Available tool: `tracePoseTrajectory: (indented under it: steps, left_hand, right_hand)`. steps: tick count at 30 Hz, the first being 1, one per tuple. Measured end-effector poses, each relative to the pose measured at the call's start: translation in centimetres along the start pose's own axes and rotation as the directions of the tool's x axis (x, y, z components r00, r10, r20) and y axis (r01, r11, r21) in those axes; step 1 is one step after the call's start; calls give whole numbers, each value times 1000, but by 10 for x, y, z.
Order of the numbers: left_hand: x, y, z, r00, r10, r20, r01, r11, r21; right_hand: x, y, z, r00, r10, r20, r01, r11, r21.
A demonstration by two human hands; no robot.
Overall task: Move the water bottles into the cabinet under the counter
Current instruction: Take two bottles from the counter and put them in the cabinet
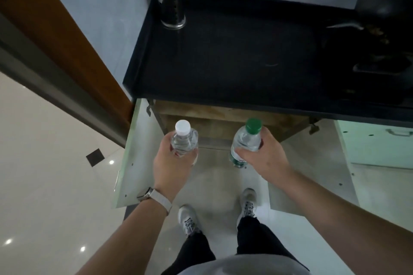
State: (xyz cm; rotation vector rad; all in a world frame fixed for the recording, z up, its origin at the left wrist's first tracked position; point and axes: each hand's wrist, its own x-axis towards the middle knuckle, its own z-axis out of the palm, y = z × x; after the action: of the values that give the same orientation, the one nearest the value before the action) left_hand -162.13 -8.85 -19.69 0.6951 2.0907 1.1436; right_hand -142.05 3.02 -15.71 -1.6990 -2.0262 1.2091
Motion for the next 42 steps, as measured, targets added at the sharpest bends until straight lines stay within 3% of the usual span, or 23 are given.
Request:
tracePoseTrajectory:
  steps: [13, 20, 31, 36, 42]
  left_hand:
    - [78, -75, 91, 993, -113, -34, 112, 993, -22]
    - [139, -170, 160, 998, -41, -52, 35, 993, -111]
    - [224, -301, 230, 984, 107, -142, -122, 987, -106]
    - [247, -312, 233, 972, 151, -179, -175, 977, -124]
    - [255, -276, 222, 942, 220, -253, -257, 958, -124]
  right_hand:
    - [107, 83, 58, 997, 29, 73, -36, 995, 97]
    - [177, 167, 122, 997, -38, 69, 27, 987, 161]
    - [281, 272, 230, 970, -224, -89, 241, 901, 360]
    - [306, 278, 244, 938, -336, -91, 341, 837, 427]
    - [315, 259, 230, 909, -414, -50, 387, 793, 470]
